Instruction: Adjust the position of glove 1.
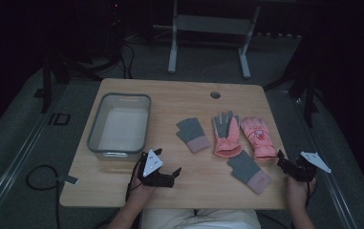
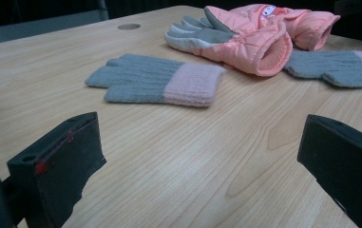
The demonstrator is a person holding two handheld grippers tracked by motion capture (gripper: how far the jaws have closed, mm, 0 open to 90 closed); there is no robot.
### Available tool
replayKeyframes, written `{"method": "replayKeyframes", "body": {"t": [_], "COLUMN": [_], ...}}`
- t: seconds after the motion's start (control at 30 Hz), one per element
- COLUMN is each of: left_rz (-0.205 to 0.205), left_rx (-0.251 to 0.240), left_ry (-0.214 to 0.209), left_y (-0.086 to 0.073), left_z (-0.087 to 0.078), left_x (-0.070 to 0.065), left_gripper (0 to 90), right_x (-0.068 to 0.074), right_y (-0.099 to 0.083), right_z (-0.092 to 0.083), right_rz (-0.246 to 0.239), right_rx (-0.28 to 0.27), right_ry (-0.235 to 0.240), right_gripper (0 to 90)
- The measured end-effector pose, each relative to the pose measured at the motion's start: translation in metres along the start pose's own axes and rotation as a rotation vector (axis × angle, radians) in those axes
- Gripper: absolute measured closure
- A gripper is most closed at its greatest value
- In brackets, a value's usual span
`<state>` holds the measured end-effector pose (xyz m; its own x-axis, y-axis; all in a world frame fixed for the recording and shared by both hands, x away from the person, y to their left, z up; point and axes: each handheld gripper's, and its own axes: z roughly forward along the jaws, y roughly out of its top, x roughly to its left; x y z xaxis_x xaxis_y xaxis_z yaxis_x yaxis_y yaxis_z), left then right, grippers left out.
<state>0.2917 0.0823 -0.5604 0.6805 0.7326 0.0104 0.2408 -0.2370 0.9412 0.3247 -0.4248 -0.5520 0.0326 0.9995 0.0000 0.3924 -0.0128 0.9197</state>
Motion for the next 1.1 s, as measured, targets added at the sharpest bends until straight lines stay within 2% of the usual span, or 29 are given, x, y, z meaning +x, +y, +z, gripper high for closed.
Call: {"method": "replayKeyframes", "body": {"t": [0.1, 0.3, 0.57, 0.8, 0.87, 0.93, 1.0, 1.07, 1.1], "left_rz": [-0.020, -0.001, -0.016, -0.009, -0.008, -0.006, -0.004, -0.005, -0.006], "left_rx": [-0.004, -0.007, -0.006, -0.009, -0.008, -0.009, -0.008, -0.008, -0.009], "left_ry": [-0.003, -0.007, -0.002, 0.000, -0.008, -0.008, -0.006, -0.006, -0.004], "left_y": [0.000, 0.000, 0.000, 0.000, 0.000, 0.000, 0.000, -0.001, -0.001], "left_z": [0.000, -0.001, 0.002, 0.001, 0.000, 0.000, 0.000, -0.001, -0.001], "left_x": [0.002, 0.001, 0.001, 0.000, 0.000, 0.000, -0.001, -0.001, -0.001], "left_gripper": [0.7, 0.7, 0.7, 0.7, 0.7, 0.7, 0.7, 0.7, 0.7], "right_x": [0.000, 0.000, -0.001, 0.000, 0.001, 0.001, 0.003, 0.005, 0.009], "right_y": [0.000, 0.001, 0.003, 0.002, 0.004, 0.006, 0.015, 0.020, 0.029], "right_z": [0.000, 0.001, 0.006, 0.005, 0.006, 0.006, 0.003, 0.002, 0.001], "right_rz": [-0.006, -0.001, -0.003, -0.010, -0.014, -0.017, 0.002, -0.007, -0.030], "right_rx": [0.002, 0.011, 0.040, 0.037, 0.063, 0.072, 0.109, 0.120, 0.147], "right_ry": [-0.004, -0.011, -0.036, -0.016, 0.012, 0.017, 0.046, 0.047, 0.061], "right_gripper": [13.9, 13.8, 14.1, 14.0, 13.2, 13.1, 12.7, 12.6, 11.9]}}
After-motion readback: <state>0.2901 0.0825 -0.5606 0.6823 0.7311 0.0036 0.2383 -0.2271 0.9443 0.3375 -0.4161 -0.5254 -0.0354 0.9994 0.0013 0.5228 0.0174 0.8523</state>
